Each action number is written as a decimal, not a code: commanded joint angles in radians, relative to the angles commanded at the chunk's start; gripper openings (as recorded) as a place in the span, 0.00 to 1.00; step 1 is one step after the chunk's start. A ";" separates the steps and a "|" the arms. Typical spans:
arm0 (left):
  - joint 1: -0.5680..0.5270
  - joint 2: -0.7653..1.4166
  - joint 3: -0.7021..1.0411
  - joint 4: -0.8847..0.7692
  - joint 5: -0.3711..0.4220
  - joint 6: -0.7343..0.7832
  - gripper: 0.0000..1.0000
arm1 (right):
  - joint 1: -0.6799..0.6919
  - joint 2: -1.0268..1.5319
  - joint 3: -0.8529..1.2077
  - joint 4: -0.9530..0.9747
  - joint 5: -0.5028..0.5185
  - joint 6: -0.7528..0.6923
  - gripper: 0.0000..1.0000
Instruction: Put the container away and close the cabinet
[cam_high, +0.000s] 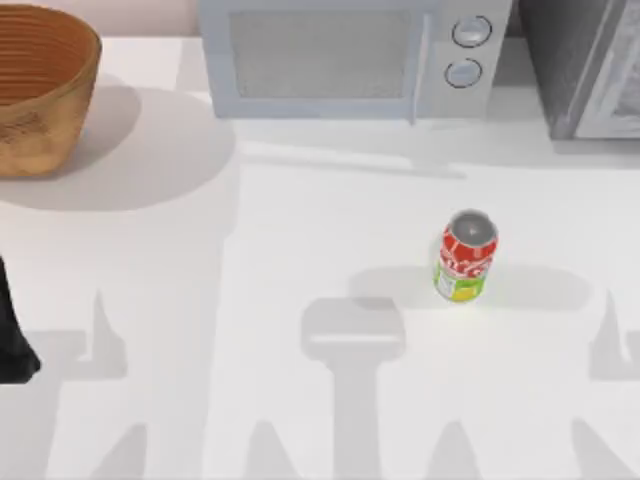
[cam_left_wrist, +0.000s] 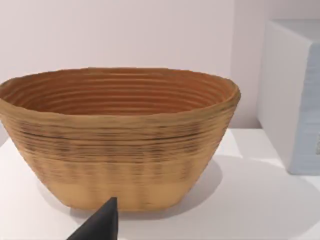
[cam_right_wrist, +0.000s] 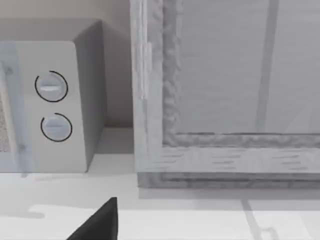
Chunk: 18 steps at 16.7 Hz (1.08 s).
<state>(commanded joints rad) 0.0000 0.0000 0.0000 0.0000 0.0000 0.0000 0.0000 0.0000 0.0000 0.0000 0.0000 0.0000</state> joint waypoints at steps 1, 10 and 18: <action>0.000 0.000 0.000 0.000 0.000 0.000 1.00 | 0.000 0.000 0.000 0.000 0.000 0.000 1.00; 0.000 0.000 0.000 0.000 0.000 0.000 1.00 | 0.130 0.330 0.065 0.247 0.135 0.032 1.00; 0.000 0.000 0.000 0.000 0.000 0.000 1.00 | 0.424 1.102 0.163 0.746 0.411 0.095 1.00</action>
<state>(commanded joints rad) 0.0000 0.0000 0.0000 0.0000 0.0000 0.0000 0.4238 1.1024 0.1627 0.7461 0.4107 0.0946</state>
